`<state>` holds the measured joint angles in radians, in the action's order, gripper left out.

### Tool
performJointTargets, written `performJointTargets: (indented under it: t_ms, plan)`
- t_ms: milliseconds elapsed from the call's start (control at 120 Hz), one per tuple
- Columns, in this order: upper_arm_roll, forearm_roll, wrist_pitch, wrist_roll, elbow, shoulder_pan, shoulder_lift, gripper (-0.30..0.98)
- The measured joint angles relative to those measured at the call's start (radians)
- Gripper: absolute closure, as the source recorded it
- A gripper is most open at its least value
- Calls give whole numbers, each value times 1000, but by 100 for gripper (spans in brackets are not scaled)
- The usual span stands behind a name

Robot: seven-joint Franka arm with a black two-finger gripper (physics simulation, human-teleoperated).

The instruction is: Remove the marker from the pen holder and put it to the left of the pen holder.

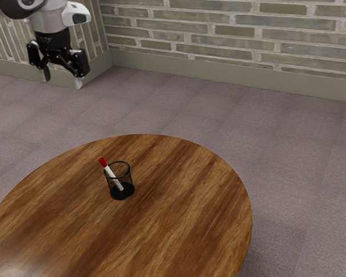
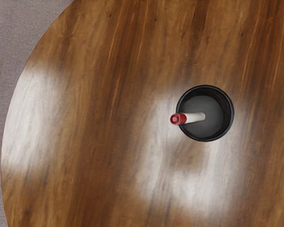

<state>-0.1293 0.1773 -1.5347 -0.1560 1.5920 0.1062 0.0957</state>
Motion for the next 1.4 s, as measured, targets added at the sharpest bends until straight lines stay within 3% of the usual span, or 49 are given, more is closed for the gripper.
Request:
performJointTargets:
  t_ms: [575, 667, 858, 1117, 1400]
  plan:
    - [-17, 5, -141, -7, 102, -20, 73, 0]
    - [-22, 3, -177, -26, 213, -22, 81, 0]
    - [-24, -31, -399, -72, 477, -47, 93, 0]
    - [-23, -113, -647, -109, 584, -45, -26, 0]
    - [-23, -151, -777, -91, 593, -47, -138, 1]
